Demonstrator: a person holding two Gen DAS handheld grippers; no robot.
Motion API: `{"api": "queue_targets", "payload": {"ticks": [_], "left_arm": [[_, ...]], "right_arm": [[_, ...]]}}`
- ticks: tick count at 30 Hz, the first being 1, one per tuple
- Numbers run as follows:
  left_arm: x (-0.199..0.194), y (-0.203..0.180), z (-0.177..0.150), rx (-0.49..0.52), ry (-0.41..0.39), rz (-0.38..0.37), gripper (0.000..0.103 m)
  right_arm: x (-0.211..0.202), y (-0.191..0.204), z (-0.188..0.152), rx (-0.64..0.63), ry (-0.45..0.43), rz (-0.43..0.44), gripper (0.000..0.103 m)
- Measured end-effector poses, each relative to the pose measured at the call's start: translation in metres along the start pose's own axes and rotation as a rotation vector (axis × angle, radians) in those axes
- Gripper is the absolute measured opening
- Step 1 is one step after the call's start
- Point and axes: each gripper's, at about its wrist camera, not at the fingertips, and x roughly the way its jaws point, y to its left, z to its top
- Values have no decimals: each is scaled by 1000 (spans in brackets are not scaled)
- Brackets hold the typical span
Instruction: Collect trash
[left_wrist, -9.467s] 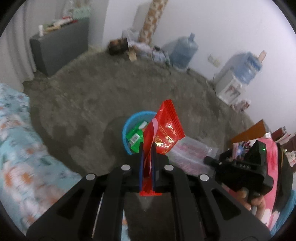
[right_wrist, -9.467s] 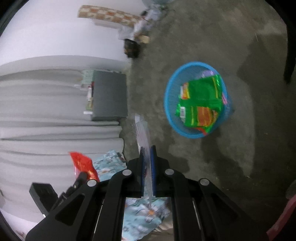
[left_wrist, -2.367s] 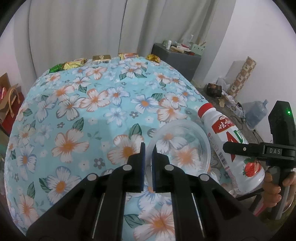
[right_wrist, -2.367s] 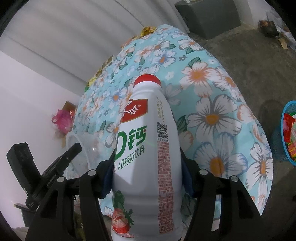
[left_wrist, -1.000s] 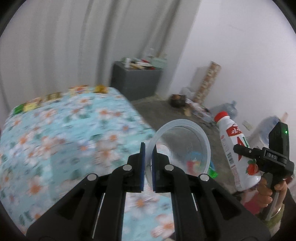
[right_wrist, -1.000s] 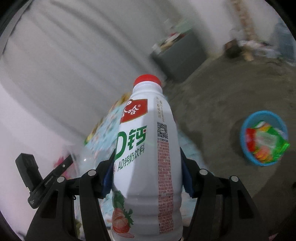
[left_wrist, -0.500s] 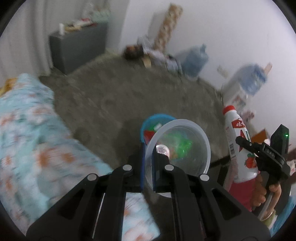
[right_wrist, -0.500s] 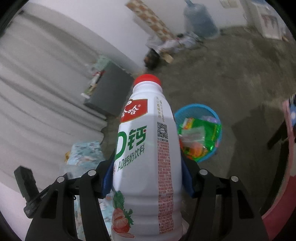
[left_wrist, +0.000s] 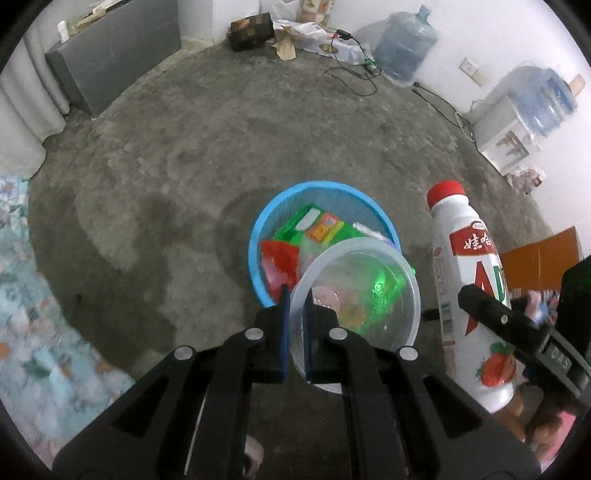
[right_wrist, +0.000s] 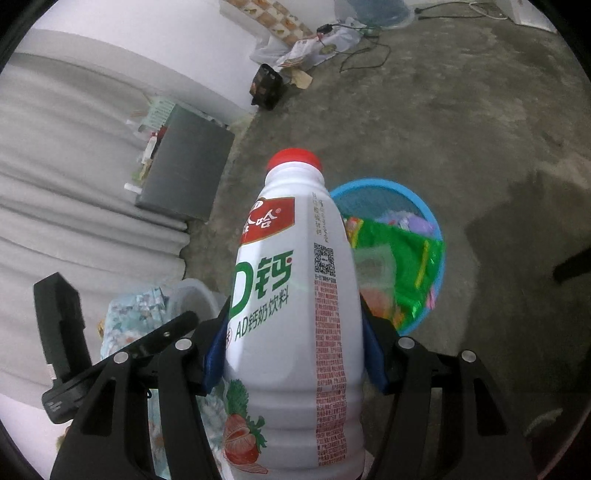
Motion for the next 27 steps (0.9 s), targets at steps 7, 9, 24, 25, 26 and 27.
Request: {"api": "queue_targets", "payload": {"ticks": [7, 9, 24, 25, 26, 27], "left_arm": [[56, 9, 23, -123, 41, 28, 68], [57, 15, 20, -154, 56, 14, 68], [-103, 27, -9, -49, -231, -117, 76], [-118, 31, -16, -47, -258, -121, 77], [-136, 37, -25, -51, -291, -121, 79], [-152, 42, -36, -54, -321, -116, 80]], "right_arm": [[86, -55, 25, 40, 48, -87, 80], [99, -72, 19, 105, 76, -150, 80], [39, 8, -2, -201, -133, -215, 80], [35, 20, -3, -232, -144, -216, 80], [29, 39, -7, -280, -161, -214, 80], [22, 54, -11, -325, -177, -206, 80]]}}
